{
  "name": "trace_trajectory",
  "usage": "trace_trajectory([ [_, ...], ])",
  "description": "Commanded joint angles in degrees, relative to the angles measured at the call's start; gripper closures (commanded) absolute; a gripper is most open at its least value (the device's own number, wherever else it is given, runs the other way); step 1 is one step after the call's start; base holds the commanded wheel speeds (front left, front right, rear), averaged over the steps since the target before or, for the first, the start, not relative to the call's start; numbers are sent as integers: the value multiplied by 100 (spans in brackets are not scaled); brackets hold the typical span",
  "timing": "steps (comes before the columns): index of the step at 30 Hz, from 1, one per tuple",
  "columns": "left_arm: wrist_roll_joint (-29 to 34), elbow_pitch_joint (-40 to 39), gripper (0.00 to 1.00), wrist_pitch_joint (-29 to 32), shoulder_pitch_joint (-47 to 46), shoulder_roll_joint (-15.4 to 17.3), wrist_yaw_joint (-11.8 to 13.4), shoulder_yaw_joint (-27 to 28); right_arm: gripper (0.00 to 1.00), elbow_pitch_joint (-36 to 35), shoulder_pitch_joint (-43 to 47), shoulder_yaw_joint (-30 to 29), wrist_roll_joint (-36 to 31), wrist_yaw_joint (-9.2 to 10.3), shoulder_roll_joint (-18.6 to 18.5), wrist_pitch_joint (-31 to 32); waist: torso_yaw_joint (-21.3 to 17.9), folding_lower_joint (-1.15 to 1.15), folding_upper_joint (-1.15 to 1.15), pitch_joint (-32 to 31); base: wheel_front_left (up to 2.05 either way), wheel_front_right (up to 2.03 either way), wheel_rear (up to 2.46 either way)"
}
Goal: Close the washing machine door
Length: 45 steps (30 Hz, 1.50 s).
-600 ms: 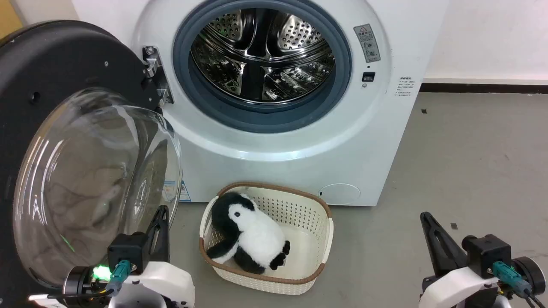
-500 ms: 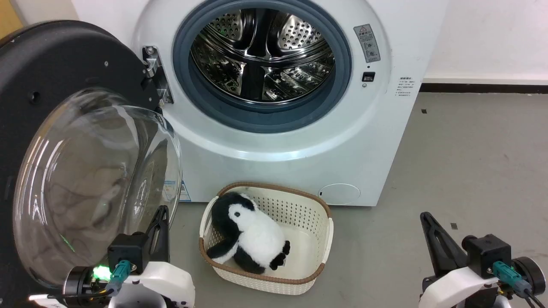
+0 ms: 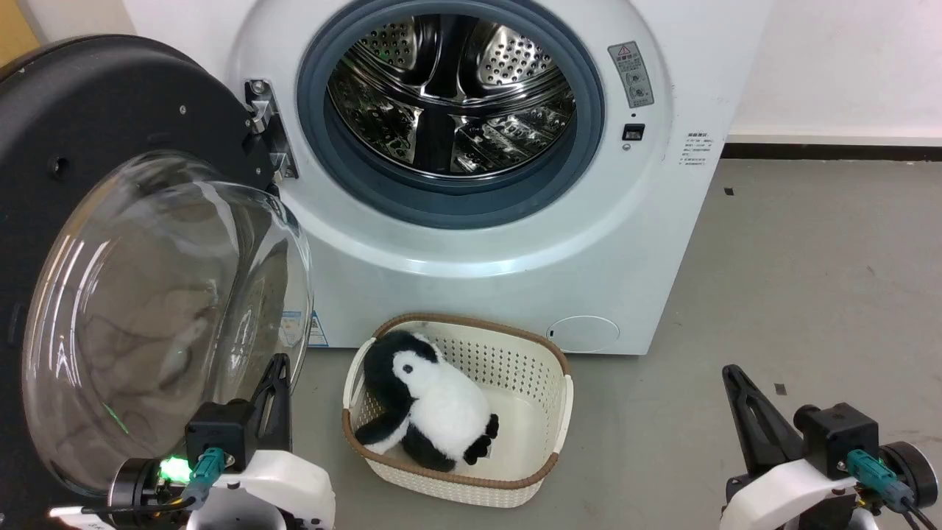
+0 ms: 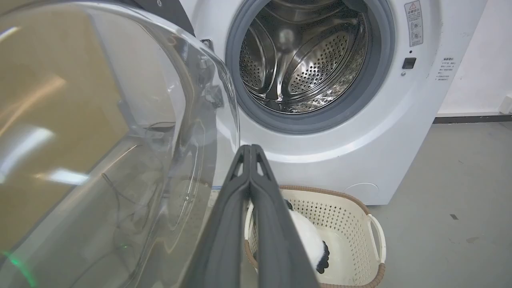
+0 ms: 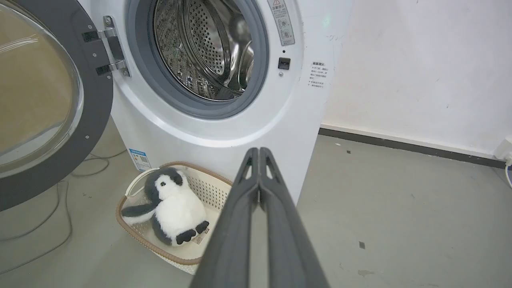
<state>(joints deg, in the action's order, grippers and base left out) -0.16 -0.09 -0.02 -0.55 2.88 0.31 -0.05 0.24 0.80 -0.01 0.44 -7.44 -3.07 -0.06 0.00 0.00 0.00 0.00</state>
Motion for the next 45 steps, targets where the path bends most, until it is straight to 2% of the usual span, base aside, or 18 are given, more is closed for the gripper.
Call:
trace_trajectory([
  [1, 16, 9, 100, 2, 55, -1, -31, 5, 100, -24, -80, 1, -44, -5, 19, 6, 0, 0, 0, 0, 0, 0, 0],
  [4, 16, 9, 100, 2, 55, -1, -31, 5, 100, -24, -80, 1, -44, -5, 19, 6, 0, 0, 0, 0, 0, 0, 0],
  [5, -1, 0, 0, -2, 0, 0, 1, 1, 0, 0, 0, -1, 0, 0, 0, -2, 0, 0, 0, 0, 0, 0, 0],
  [17, -2, -10, 0, -107, -8, 1, 146, -57, 0, -14, -4, -78, 48, 0, 1, -107, 5, 0, 0, 12, 0, 0, 0],
  [18, 1, -14, 30, -119, -11, 3, 163, -63, 0, -17, -4, -87, 52, 0, 2, -119, 7, 0, 0, 13, 0, 0, 0],
  [19, 3, -20, 80, -131, -16, 6, 179, -70, 0, -20, -4, -95, 54, 0, 2, -131, 10, 0, 0, 14, 0, 0, 0],
  [20, 3, -25, 100, -143, -22, 9, 193, -77, 0, -24, -4, -103, 57, 0, 2, -143, 13, 0, 0, 15, 0, 0, 0],
  [38, -68, -524, 100, -358, -329, 154, 394, -33, 0, -79, 16, -244, 126, -1, 5, -357, 221, 0, 0, 21, 0, 0, 0],
  [45, -236, -839, 100, -442, -615, 189, 335, 123, 0, -98, 33, -307, 149, -1, 6, -441, 424, 0, 0, 27, 0, 0, 0],
])
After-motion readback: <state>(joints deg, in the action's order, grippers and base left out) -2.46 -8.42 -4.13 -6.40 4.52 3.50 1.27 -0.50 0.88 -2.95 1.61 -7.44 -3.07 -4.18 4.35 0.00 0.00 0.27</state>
